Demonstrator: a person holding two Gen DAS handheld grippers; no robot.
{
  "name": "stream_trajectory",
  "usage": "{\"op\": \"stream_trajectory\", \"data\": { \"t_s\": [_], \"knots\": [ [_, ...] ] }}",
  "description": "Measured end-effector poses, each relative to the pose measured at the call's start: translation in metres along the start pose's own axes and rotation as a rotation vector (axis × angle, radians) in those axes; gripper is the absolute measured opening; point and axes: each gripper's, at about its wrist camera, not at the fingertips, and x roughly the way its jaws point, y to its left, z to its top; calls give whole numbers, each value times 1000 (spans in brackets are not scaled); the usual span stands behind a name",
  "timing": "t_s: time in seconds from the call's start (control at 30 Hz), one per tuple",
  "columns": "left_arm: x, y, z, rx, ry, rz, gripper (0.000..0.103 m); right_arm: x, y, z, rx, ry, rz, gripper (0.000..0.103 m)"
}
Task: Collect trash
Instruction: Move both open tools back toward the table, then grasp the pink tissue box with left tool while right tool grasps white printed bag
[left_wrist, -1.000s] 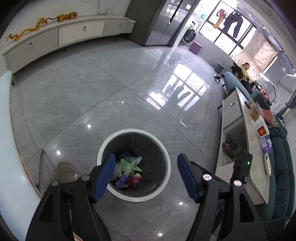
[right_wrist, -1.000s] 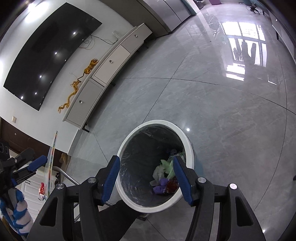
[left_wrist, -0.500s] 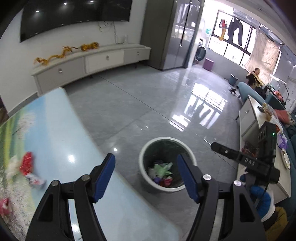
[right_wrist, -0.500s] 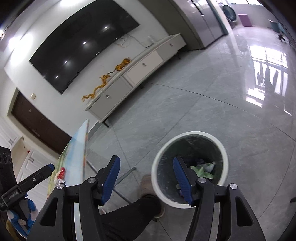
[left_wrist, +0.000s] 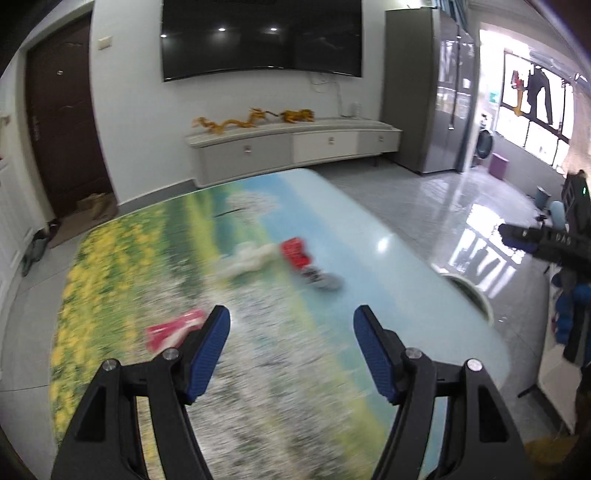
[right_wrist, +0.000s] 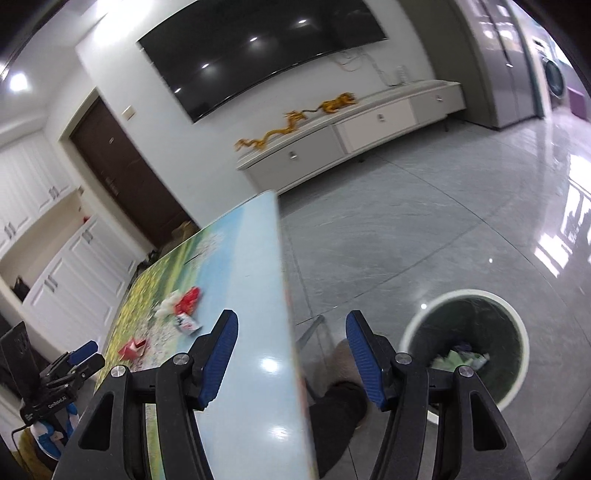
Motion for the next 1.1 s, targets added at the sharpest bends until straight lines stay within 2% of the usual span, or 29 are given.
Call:
{"op": "stream_trajectory", "data": {
  "t_s": [0.2, 0.4, 0.57, 0.93, 1.1],
  "knots": [
    [1, 47, -17, -21, 14, 74, 71, 52, 71, 10, -143, 90, 70, 59],
    [20, 70, -17, 9, 34, 80, 71, 102, 134, 9, -277, 181, 151, 63],
    [45, 83, -16, 29, 60, 56, 71, 139, 165, 5, -339, 240, 175, 64],
    [89, 96, -16, 84, 139, -52, 71, 184, 167, 1, -339, 310, 149, 66],
    [98, 96, -19, 61, 150, -90, 70, 204, 166, -5, -355, 341, 114, 66]
  ]
}}
